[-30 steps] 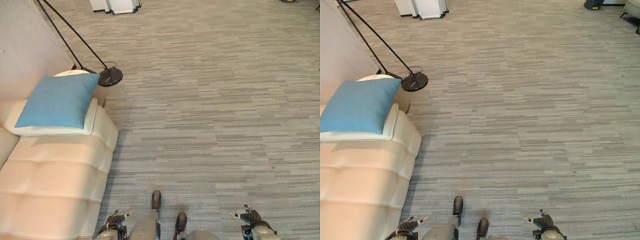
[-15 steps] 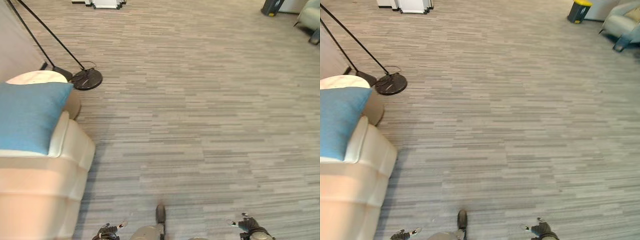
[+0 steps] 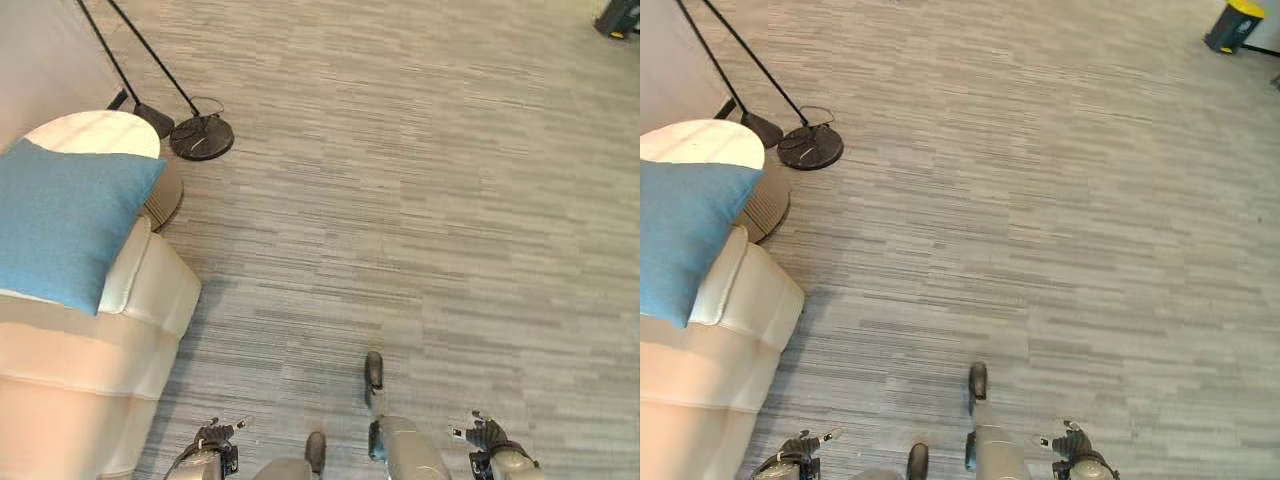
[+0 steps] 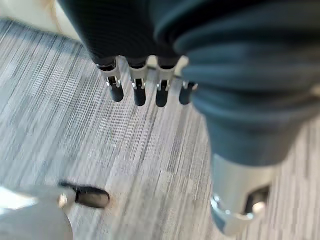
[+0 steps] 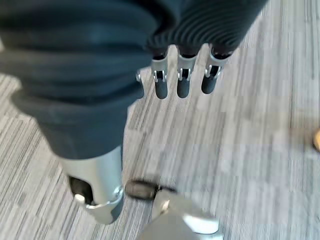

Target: Pick up all the scattered cushions and arrange them neatly on the sofa.

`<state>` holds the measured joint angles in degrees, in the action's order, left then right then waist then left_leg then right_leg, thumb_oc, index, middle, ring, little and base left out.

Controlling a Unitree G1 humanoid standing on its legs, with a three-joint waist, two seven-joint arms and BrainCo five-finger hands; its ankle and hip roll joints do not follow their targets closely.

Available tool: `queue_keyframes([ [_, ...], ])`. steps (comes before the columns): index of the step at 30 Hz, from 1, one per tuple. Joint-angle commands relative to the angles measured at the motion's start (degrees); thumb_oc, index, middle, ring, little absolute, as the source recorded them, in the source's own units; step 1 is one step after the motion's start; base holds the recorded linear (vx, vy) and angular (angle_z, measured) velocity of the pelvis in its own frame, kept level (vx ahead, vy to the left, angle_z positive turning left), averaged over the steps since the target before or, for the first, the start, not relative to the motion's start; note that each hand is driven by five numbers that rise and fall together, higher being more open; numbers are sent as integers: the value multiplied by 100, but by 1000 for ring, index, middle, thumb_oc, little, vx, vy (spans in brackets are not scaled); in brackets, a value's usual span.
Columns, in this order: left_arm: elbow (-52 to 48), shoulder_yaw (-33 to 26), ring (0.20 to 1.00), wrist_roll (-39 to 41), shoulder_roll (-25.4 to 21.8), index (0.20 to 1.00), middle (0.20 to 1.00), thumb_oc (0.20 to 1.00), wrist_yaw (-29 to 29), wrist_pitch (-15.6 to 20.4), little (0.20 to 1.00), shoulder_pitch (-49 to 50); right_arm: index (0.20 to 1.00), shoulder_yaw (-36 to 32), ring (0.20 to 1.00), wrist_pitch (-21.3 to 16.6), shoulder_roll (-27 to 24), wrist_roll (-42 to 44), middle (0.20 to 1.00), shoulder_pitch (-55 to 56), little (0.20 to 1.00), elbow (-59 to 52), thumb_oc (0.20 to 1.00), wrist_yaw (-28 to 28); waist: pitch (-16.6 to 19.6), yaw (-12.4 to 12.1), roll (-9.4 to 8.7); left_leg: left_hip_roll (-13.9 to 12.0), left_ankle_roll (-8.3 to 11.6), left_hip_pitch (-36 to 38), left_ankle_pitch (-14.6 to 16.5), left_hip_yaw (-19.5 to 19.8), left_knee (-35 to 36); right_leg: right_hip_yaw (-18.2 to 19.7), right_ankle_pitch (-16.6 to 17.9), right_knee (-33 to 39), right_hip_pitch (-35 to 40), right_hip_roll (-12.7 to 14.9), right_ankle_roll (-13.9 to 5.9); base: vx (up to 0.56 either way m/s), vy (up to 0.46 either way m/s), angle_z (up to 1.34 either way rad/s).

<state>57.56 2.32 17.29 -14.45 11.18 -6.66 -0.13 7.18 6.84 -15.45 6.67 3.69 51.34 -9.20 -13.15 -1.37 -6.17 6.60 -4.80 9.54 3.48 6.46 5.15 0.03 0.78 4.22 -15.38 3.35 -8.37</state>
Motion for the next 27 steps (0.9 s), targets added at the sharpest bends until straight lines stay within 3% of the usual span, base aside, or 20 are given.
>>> queue_keyframes([
  [1, -13, 117, 1000, -128, 17, 1000, 1000, 1000, -36, 102, 1000, 40, 1000, -203, 1000, -54, -354, 0, 1000, -114, 1000, -2, 1000, -10, 129, 18, 303, -309, 378, 62, 424, -52, -178, 138, 549, -109, 379, -265, 84, 832, -424, 100],
  [2, 41, 116, 1000, -55, 40, 1000, 1000, 1000, -71, 99, 1000, 106, 1000, -168, 1000, -77, -403, 21, 1000, -87, 1000, 147, 1000, 32, 246, 40, 357, -494, 500, 54, 391, 97, -771, 18, 332, -449, 447, -330, 229, 662, -366, 58],
  [3, 41, 116, 1000, -56, 40, 1000, 1000, 1000, -71, 99, 1000, 107, 1000, -167, 1000, -77, -403, 21, 1000, -88, 1000, 148, 1000, 32, 247, 44, 357, -494, 500, 50, 393, 101, -775, 14, 331, -450, 446, -329, 229, 554, -334, 107],
  [4, 60, 135, 1000, 46, 82, 1000, 1000, 1000, -105, 88, 1000, 130, 1000, -120, 1000, -90, -479, 46, 1000, -120, 1000, 219, 1000, 65, 211, -7, 399, -462, 568, -303, 213, 155, -1767, -182, 230, -439, 706, -296, 327, 281, -186, 105],
  [7, -40, 212, 1000, 94, 83, 1000, 1000, 1000, -130, 88, 1000, 59, 1000, -104, 1000, -124, -582, 117, 1000, -172, 1000, 263, 1000, 70, 31, -56, 384, -540, 638, -1179, -67, -418, -3185, -707, 10, -264, 1194, -206, 475, 201, -183, 101],
  [8, -40, 212, 1000, 94, 83, 1000, 1000, 1000, -130, 88, 1000, 59, 1000, -104, 1000, -124, -582, 117, 1000, -172, 1000, 263, 1000, 70, 34, -55, 384, -540, 638, -1183, -66, -417, -3187, -708, 10, -264, 1191, -206, 475, 150, -195, 74],
  [9, -117, 253, 1000, 131, 72, 1000, 1000, 1000, -139, 80, 1000, 32, 1000, -78, 1000, -48, -604, 62, 1000, -189, 1000, 331, 1000, 63, -74, -117, 361, -698, 587, -1491, 52, -1003, -2905, -1086, -221, -201, 1472, -107, 535, 134, -169, 52],
  [11, -119, 308, 1000, 66, 93, 1000, 1000, 1000, -157, 57, 1000, 34, 1000, -79, 1000, -10, -560, 68, 1000, -143, 1000, 289, 1000, 64, -84, -139, 326, -679, 480, -1675, 293, -1349, -2234, -1450, -361, -118, 1648, -15, 540, 217, -154, 116],
  [13, -129, 321, 1000, 38, 97, 1000, 1000, 1000, -164, 49, 1000, 48, 1000, -80, 1000, -9, -546, 58, 1000, -114, 1000, 273, 1000, 54, -87, -149, 319, -652, 507, -1651, 347, -1330, -2004, -1524, -415, -92, 1752, -27, 503, 189, -53, 139],
  [14, -138, 360, 1000, -71, 124, 1000, 1000, 1000, -174, 17, 1000, 71, 1000, -26, 1000, 1, -494, 4, 1000, -57, 1000, 245, 1000, 45, -34, -123, 366, -636, 598, -1768, -155, -1577, -1130, -1844, -479, 28, 1903, -61, 505, 122, -17, 111],
  [15, -140, 359, 1000, -72, 124, 1000, 1000, 1000, -174, 16, 1000, 74, 1000, -24, 1000, 0, -494, 4, 1000, -57, 1000, 245, 1000, 45, -32, -113, 362, -627, 598, -1759, -173, -1568, -1104, -1854, -480, 30, 1906, -57, 504, 192, -22, 116],
  [16, -123, 355, 1000, -133, 134, 1000, 1000, 1000, -177, 4, 1000, 84, 1000, 23, 1000, -13, -464, -73, 1000, -51, 1000, 220, 1000, 41, -20, -73, 407, -686, 737, -1905, -597, -1875, -482, -2033, -574, 77, 1977, -119, 525, 150, 21, 141],
  [18, -112, 245, 1000, -180, 105, 1000, 1000, 1000, -152, -16, 1000, 128, 1000, 251, 1000, 27, -430, -318, 1000, -209, 1000, 185, 1000, 90, 20, -195, 411, -700, 903, -2135, -923, -2086, -15, -2342, -725, 77, 2279, -230, 549, 523, 99, 142],
  [22, 24, 36, 1000, -80, 105, 1000, 1000, 1000, -125, -58, 1000, 340, 1000, 476, 1000, 41, -312, -591, 1000, -316, 1000, 75, 1000, 173, 233, -381, 268, -591, 722, -1845, -905, -2043, -15, -2491, -988, -201, 2594, -78, 457, 514, 142, 45],
  [23, 111, -10, 1000, -66, 87, 1000, 1000, 1000, -112, -72, 1000, 361, 1000, 462, 1000, 30, -245, -596, 1000, -307, 1000, 19, 1000, 198, 264, -432, 194, -503, 636, -1714, -828, -2009, -15, -2519, -1058, -504, 2642, 60, 397, 633, 241, 20],
  [24, 169, -30, 1000, -51, 64, 1000, 1000, 1000, -81, -89, 1000, 347, 1000, 513, 1000, -17, -190, -611, 1000, -314, 1000, -56, 1000, 221, 247, -502, 106, -387, 460, -1579, -619, -1917, -90, -2518, -1045, -1418, 2440, 367, 277, 577, 265, 8],
  [25, 163, -18, 1000, -46, 46, 1000, 1000, 1000, -67, -103, 1000, 323, 1000, 544, 1000, 0, -180, -652, 1000, -323, 1000, -72, 1000, 241, 215, -515, 80, -312, 340, -1479, -492, -1827, -112, -2474, -845, -2044, 2220, 554, 205, 379, 210, 22],
  [26, 163, -18, 1000, -45, 45, 1000, 1000, 1000, -67, -104, 1000, 322, 1000, 544, 1000, 0, -178, -652, 1000, -325, 1000, -72, 1000, 241, 220, -515, 70, -297, 329, -1487, -484, -1831, -116, -2466, -866, -2093, 2192, 581, 191, 296, 227, 42],
  [27, 169, 13, 1000, -7, 38, 1000, 1000, 1000, -38, -112, 1000, 269, 1000, 531, 1000, 14, -143, -634, 1000, -312, 1000, -119, 1000, 248, 115, -416, 77, -140, 137, -1236, -341, -1634, -58, -2229, -281, -3174, 1721, 857, 92, 258, 202, 67],
])
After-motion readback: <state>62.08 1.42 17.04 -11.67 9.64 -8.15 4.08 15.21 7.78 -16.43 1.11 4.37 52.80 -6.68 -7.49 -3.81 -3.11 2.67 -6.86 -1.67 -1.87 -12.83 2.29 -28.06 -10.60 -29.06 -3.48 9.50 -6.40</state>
